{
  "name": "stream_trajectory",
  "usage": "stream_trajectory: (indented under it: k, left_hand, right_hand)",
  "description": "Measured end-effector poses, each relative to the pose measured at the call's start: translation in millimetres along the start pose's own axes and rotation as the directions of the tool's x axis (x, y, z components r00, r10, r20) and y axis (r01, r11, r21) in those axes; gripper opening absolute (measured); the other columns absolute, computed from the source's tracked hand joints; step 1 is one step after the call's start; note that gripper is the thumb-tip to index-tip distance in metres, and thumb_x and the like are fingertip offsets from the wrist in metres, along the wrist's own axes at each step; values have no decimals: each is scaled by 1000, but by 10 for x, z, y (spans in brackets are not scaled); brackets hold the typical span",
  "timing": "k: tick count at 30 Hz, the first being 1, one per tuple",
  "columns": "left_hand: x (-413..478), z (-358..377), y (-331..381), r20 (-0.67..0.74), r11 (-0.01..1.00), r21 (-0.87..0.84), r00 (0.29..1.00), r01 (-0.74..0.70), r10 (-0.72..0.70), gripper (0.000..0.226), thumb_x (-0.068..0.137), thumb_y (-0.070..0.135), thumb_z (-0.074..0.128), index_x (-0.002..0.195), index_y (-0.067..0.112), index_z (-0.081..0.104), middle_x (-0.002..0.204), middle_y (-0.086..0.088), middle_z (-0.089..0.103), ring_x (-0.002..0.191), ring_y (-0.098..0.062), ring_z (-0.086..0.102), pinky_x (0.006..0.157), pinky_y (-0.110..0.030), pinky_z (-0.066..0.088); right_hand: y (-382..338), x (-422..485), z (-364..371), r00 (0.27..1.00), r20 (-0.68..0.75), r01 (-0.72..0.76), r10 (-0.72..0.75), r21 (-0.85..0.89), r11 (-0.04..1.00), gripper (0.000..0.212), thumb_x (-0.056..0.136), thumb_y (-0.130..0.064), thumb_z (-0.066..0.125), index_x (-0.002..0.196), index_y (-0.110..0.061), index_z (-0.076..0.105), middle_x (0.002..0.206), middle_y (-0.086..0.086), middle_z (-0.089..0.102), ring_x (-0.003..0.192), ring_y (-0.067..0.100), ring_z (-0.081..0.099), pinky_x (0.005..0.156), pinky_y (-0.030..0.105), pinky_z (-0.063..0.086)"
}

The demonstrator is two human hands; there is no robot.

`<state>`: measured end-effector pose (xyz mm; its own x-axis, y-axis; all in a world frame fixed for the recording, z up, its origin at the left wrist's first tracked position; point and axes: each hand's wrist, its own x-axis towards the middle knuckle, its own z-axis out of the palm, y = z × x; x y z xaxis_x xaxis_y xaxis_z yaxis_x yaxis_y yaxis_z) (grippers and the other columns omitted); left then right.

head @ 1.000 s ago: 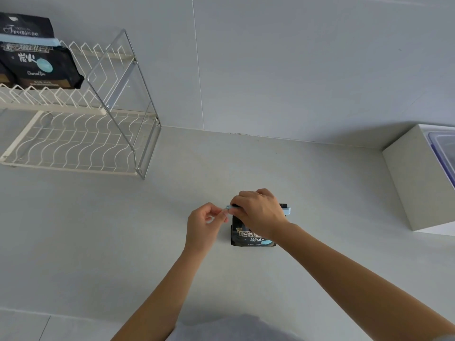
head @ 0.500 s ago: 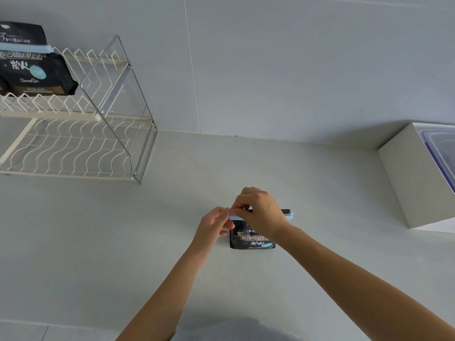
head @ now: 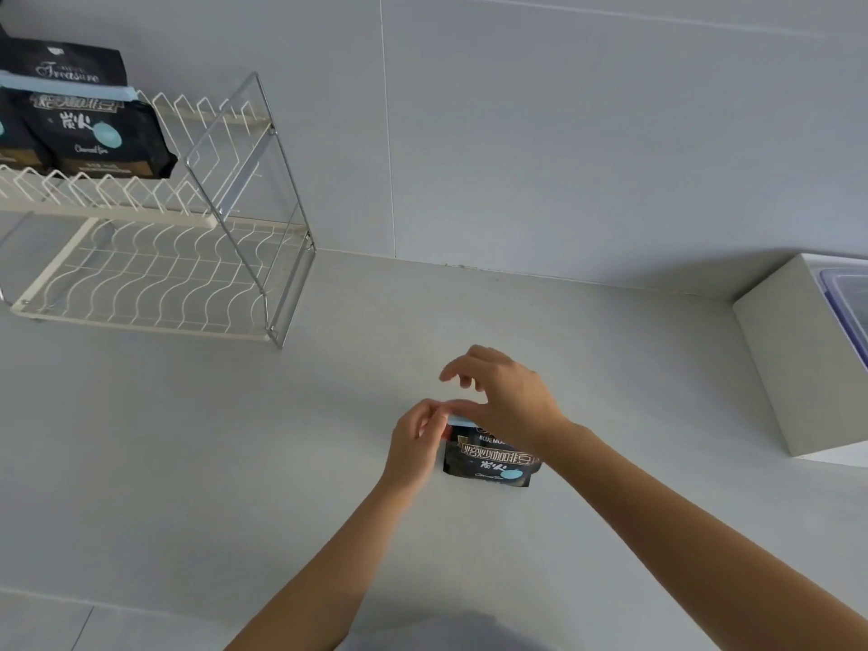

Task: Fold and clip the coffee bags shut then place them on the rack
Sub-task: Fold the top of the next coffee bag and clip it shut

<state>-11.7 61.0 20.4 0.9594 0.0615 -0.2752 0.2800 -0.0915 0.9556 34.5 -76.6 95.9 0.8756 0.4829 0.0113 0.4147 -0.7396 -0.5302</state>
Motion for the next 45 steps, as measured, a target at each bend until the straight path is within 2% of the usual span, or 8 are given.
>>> stream_trajectory:
  k: [12,16,20,26,34,38,42,45]
  left_hand:
    - [-69,43,14,95,984,-167,994,68,-52,18,94,21,51,77,19,55,73,5,59,71,-10,58,67,-20,48]
    - [-55,75,73,87,983,-181,996,44,-28,22,94,21,50,72,20,51,57,17,54,54,3,51,51,-8,40]
    - [-82,36,22,82,970,-226,994,87,-70,17,84,36,56,72,24,58,68,9,59,69,-9,55,67,-21,44]
    - [-18,15,29,47,982,-167,995,91,-84,16,85,29,58,71,22,57,65,10,61,66,-10,56,64,-23,45]
    - [115,-144,184,-175,978,191,978,-81,115,14,88,10,55,83,20,62,92,-2,66,82,-9,58,70,-20,43]
    - [154,-7,505,153,761,477,894,-441,422,8,84,26,55,84,24,63,86,12,62,84,-6,56,76,-17,42]
    - [219,276,689,505,460,625,776,-631,378,12,83,28,62,90,22,56,90,7,56,83,-14,52,67,-28,41]
    - [249,347,692,525,430,626,760,-650,384,22,84,28,62,91,20,43,86,9,50,71,-15,47,59,-28,36]
  right_hand:
    - [132,-200,180,998,-36,-59,60,28,998,9,83,-26,63,75,-23,66,75,-7,63,76,12,54,60,32,45]
    - [160,-174,136,991,-126,-39,49,77,996,8,78,-24,69,71,-20,69,70,-7,66,65,8,53,87,27,38]
    - [168,-159,157,994,-109,17,-17,-2,1000,9,79,-26,66,71,-23,70,70,-9,67,71,10,60,104,29,27]
    - [176,-131,86,999,-21,-33,37,164,986,3,79,-22,69,77,-22,72,76,-5,68,70,13,58,66,23,41]
    - [634,-408,-316,980,66,-199,190,198,960,19,80,-29,69,94,-40,65,94,-18,62,83,-1,59,74,21,50]
    - [777,-683,-229,928,-44,-314,370,439,842,33,82,-14,68,82,-47,65,83,-13,67,71,1,62,65,14,50]
    - [747,-729,-92,892,-111,-296,438,589,752,26,84,-7,65,88,-32,68,77,-8,67,62,2,60,68,20,51]
    - [698,-733,-37,879,-130,-262,460,674,691,24,84,-3,63,91,-25,70,81,-6,66,62,0,59,66,15,49]
